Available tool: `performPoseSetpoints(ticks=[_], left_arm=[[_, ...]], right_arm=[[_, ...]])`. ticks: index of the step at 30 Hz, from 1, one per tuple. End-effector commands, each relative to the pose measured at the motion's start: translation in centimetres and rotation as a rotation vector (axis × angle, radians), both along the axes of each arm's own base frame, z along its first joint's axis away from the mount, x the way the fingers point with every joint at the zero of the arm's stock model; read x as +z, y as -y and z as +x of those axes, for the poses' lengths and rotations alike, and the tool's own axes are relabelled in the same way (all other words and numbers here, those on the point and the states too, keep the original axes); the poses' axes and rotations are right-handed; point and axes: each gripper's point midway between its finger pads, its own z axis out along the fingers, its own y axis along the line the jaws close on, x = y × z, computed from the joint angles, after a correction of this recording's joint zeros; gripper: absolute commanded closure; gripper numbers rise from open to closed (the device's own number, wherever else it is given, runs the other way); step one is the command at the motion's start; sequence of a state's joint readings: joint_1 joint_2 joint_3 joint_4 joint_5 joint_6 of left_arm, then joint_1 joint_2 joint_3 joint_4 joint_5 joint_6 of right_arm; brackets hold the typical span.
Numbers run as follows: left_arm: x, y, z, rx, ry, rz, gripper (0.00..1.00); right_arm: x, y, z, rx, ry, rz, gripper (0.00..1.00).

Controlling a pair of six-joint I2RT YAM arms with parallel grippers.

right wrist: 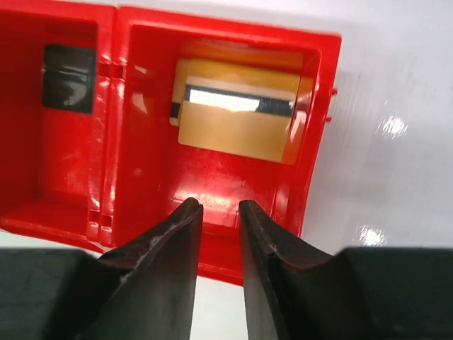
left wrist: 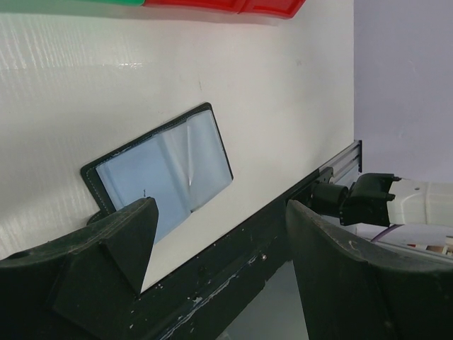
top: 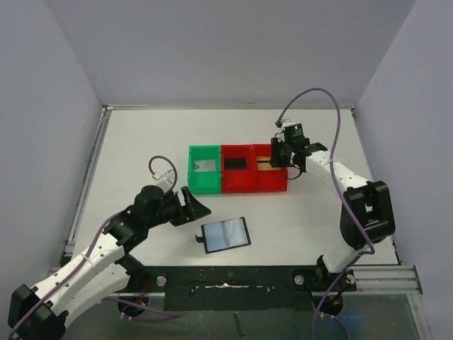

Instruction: Take the credit cards out of the card holder

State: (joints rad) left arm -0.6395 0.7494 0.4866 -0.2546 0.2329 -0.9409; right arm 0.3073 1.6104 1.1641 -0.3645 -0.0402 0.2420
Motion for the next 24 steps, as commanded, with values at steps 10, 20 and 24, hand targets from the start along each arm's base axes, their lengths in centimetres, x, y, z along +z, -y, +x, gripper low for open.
performPoseSetpoints(ticks=[10, 20, 24], left_arm=[[1.5, 0.3, 0.1, -0.007, 0.046, -0.055, 0.29], [1.6, 0.3, 0.2, -0.006, 0.050, -0.057, 0.29], [1.5, 0.3, 0.1, -0.007, 0.048, -0.055, 0.29]], right_arm=[[-4.0, -1.1, 0.2, -0.168, -0.126, -0.024, 0.78], [-5.6, -1.1, 2.5, -0.208, -0.116, -0.093, 0.78], [-6.5, -1.1, 2.9, -0.208, -0.137, -0.114, 0.78]])
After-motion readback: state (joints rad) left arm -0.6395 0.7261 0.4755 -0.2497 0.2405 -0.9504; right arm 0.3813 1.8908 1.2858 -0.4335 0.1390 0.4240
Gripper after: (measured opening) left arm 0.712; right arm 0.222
